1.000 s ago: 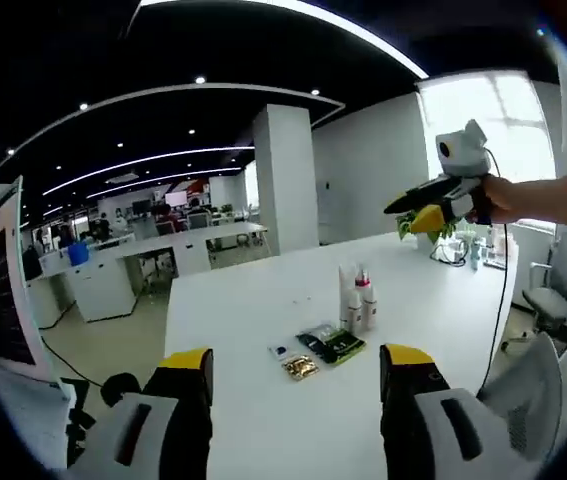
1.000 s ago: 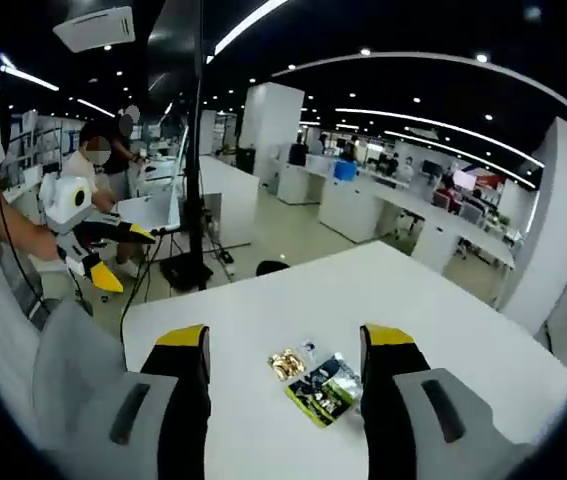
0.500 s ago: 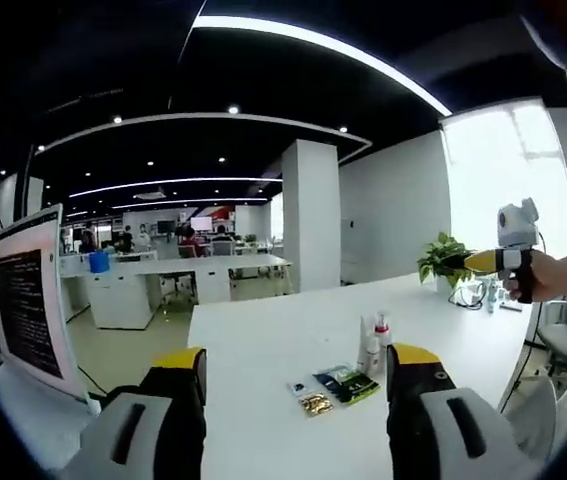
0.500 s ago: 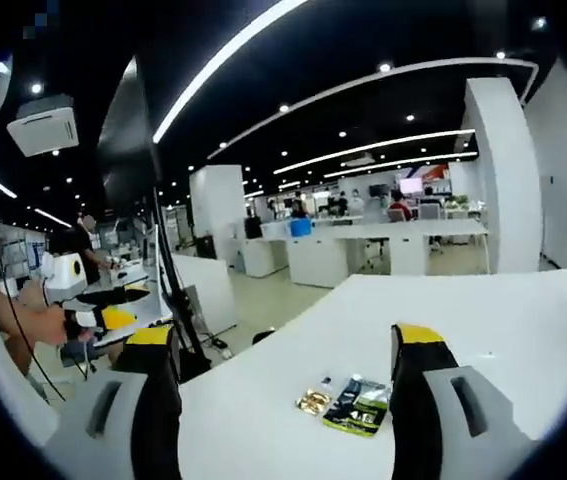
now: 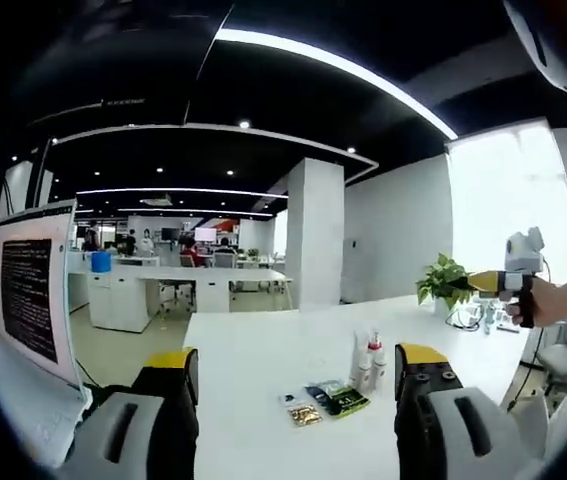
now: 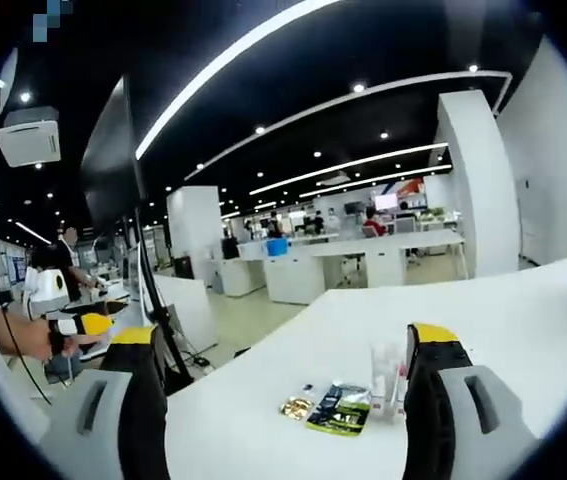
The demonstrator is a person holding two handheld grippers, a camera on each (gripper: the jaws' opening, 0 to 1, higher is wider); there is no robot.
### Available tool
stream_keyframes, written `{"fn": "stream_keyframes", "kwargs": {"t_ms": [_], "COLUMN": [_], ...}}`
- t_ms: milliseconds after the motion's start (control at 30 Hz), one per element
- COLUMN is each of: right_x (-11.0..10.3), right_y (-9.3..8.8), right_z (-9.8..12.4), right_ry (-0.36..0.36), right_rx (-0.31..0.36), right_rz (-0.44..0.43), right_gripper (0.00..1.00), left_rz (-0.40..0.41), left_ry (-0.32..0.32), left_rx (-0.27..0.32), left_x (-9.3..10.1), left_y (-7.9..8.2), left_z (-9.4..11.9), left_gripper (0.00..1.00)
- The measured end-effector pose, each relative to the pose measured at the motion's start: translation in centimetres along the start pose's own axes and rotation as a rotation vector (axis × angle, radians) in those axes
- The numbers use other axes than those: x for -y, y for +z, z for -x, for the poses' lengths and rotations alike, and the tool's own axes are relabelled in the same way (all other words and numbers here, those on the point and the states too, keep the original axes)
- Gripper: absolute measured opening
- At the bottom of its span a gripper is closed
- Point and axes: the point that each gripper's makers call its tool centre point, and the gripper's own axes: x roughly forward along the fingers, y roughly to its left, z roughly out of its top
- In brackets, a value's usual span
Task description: Arrange the skincare products in the storage area until every visible bottle or jar stands upright without overlapping.
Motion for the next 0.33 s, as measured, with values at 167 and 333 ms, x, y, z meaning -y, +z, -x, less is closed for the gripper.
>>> {"fn": "stream_keyframes", "kwargs": {"t_ms": [167,333], "right_x": [-0.9,-1.3], "right_y": [-3.0,-3.9], "right_z": [0.8,1.4], "right_ry": [-0.005,-0.007], "right_rx": [-0.078,-0.097], "right_rz": [-0.033,-0.023], "right_gripper": [0.98,0.98], "left_rz": [-0.034,-0.028], "left_ry": [-0.015,-0.017], "left_rx": [-0.049,-0.054], "left_x": [0.9,1.0], "left_y": [-2.0,-2.1], "left_z": [0.4,0.7], "left_gripper": [0.83,0.83]}}
